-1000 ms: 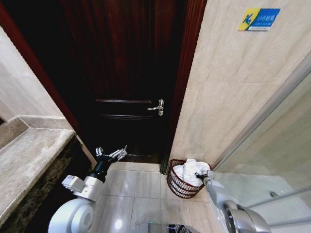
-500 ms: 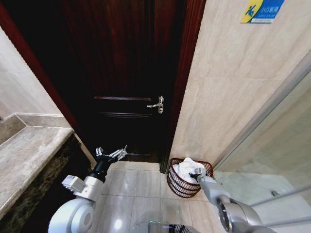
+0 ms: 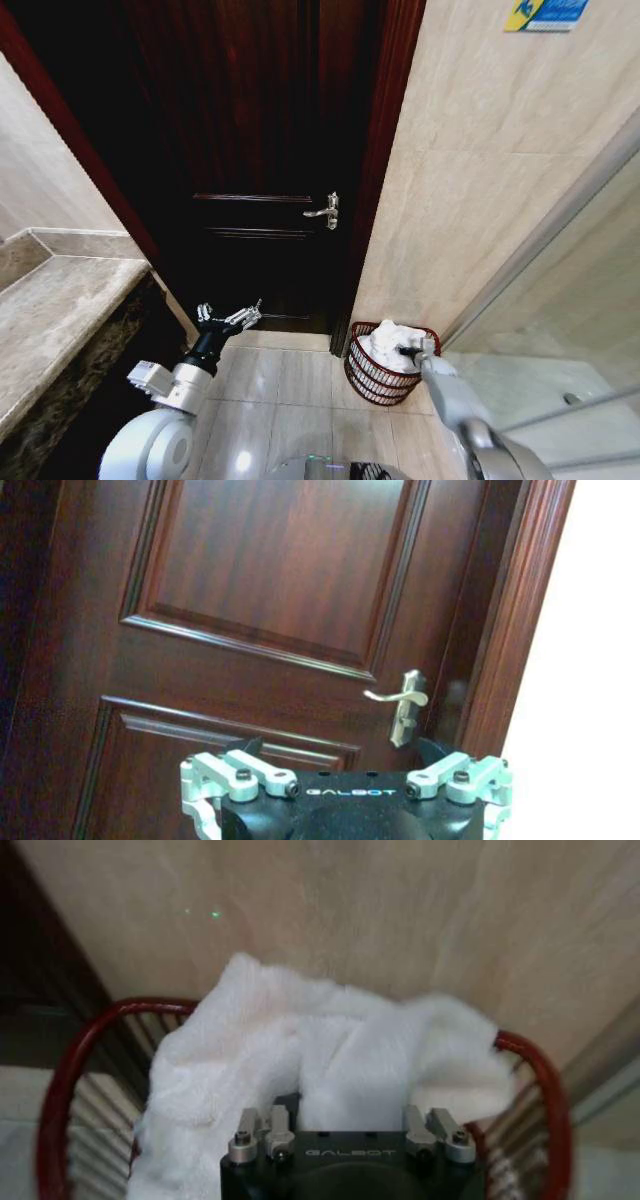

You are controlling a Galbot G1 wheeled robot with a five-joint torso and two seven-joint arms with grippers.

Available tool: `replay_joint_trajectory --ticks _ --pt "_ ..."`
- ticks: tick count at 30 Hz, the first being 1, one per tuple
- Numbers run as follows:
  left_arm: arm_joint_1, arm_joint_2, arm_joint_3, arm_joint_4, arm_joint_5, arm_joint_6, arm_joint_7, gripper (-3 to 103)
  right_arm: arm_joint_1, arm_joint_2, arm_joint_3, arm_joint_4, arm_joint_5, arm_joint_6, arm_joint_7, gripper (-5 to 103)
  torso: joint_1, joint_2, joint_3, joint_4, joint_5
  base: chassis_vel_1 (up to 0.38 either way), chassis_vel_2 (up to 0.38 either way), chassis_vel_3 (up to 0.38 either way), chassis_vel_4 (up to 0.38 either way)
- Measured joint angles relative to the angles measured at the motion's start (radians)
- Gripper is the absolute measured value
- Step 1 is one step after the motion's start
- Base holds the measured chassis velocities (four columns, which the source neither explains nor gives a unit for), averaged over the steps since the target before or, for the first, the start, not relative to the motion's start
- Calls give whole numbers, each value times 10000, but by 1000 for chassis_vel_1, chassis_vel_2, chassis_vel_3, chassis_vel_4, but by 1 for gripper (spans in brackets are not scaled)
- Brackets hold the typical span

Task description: Discard the used towel into the hamper.

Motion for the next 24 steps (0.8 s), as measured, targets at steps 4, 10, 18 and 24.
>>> replay_joint_trajectory --ticks 4,10,18,24 --pt "0 0 0 0 0 0 0 100 -1504 -221 122 2312 111 197 767 68 6 26 7 6 -15 0 0 0 0" --pt "0 0 0 0 0 0 0 100 -2100 -151 148 3815 1070 532 1358 84 19 46 21 5 -20 0 0 0 0" --pt "-1 -1 0 0 0 0 0 100 353 850 -34 143 1237 912 820 100 35 67 39 8 -7 0 0 0 0" --pt "0 0 0 0 0 0 0 100 2265 1270 285 -3931 548 1836 368 100 40 84 44 10 -15 0 0 0 0"
